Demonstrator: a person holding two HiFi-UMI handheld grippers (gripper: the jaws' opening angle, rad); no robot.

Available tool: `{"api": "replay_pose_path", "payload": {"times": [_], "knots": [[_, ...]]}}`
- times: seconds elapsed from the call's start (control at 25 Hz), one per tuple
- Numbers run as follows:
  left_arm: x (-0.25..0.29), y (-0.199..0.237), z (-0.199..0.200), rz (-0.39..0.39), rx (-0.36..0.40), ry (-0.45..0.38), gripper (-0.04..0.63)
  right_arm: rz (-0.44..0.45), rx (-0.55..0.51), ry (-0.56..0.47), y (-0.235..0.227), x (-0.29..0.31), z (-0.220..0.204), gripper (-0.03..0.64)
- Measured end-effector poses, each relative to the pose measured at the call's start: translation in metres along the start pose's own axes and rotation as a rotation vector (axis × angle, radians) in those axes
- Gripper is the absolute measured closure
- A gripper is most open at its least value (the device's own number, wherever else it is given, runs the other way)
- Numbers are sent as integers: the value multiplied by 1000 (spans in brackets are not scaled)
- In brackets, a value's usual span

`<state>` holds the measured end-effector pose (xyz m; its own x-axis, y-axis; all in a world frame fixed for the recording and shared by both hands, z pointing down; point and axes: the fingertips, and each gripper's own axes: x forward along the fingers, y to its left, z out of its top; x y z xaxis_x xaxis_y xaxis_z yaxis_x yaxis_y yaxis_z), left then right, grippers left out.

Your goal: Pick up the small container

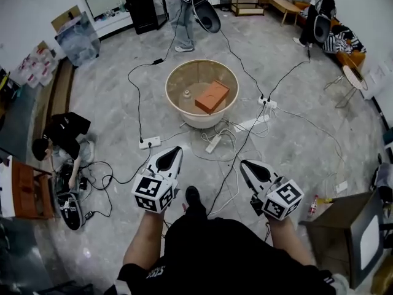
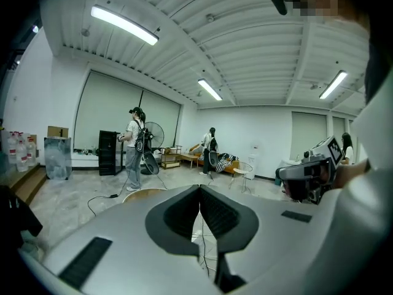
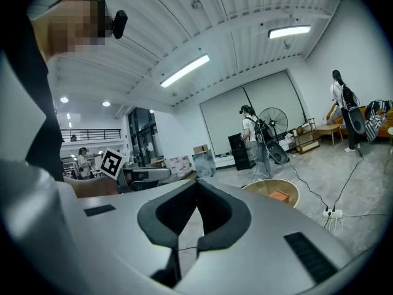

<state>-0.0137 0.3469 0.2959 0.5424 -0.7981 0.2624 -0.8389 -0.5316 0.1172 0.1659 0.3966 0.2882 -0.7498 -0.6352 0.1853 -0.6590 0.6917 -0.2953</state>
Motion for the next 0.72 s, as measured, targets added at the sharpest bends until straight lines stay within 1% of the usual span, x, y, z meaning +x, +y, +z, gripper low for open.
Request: {"api": "replay_pose_path", "payload": {"times": [0.12,0.28,0.44,0.6,0.72], "knots": [[22,36,-2,-2,-20,17,578,30,3,24,-9,45,3,603],[45,83,8,-16,-35,22,578,51,-7,53,-18,103,19,603],[60,131,18,-19,-45,20,578,40,-14,71,-25,150,37,603],[64,169,24,-20,-66,6,578,28,-21,82,-27,188,48,603],[65,189,27,-27,-50,7,578,23,-20,72,-25,212,57,603]]}}
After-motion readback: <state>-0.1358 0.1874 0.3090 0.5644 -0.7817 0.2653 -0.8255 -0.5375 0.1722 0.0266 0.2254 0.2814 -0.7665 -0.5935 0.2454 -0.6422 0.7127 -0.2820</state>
